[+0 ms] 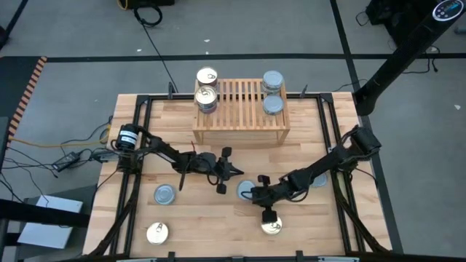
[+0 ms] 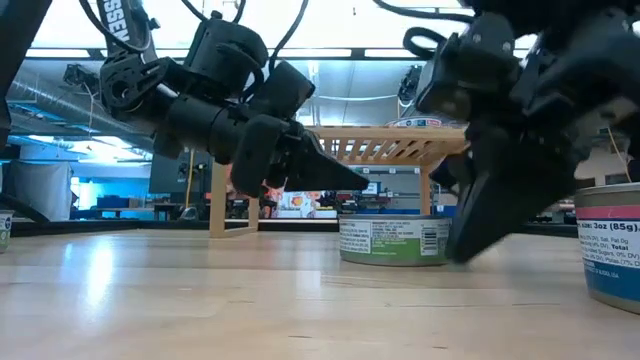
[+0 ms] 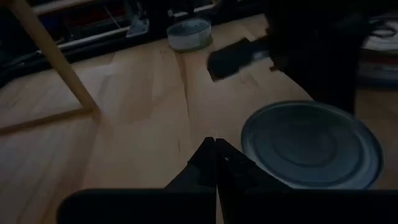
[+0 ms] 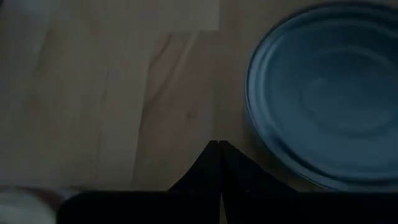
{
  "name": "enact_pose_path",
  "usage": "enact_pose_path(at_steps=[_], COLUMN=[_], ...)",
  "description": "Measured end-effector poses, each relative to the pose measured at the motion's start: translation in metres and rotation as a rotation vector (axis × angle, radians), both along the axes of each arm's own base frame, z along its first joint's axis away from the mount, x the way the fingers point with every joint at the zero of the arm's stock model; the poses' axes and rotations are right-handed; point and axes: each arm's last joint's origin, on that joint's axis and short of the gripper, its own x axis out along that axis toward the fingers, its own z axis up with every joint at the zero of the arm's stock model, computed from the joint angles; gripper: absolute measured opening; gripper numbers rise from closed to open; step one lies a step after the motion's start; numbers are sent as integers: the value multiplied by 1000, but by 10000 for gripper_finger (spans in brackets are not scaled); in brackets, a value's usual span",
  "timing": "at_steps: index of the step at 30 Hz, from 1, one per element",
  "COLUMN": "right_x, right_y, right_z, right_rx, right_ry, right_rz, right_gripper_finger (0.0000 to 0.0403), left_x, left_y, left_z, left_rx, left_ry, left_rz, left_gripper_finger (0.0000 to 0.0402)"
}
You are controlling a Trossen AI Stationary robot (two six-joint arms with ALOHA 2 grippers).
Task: Stack canned seafood by type on shelf
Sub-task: Stack the green tuna can on top of the green tuna can on the shelf
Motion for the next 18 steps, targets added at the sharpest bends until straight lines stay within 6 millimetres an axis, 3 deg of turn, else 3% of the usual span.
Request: enact_pose_path(at_steps=[18], right_x=[13], right_y=[-5], right_z=[-4], right_rx=[-68], right_ry=[-17], right_rz=[-36], right_gripper_finger=[9], left_x=[6], left_y=[-5], left_z=[-11], left_rx=[21], left_ry=[53], left_rz=[-19], left_gripper_finger=[0])
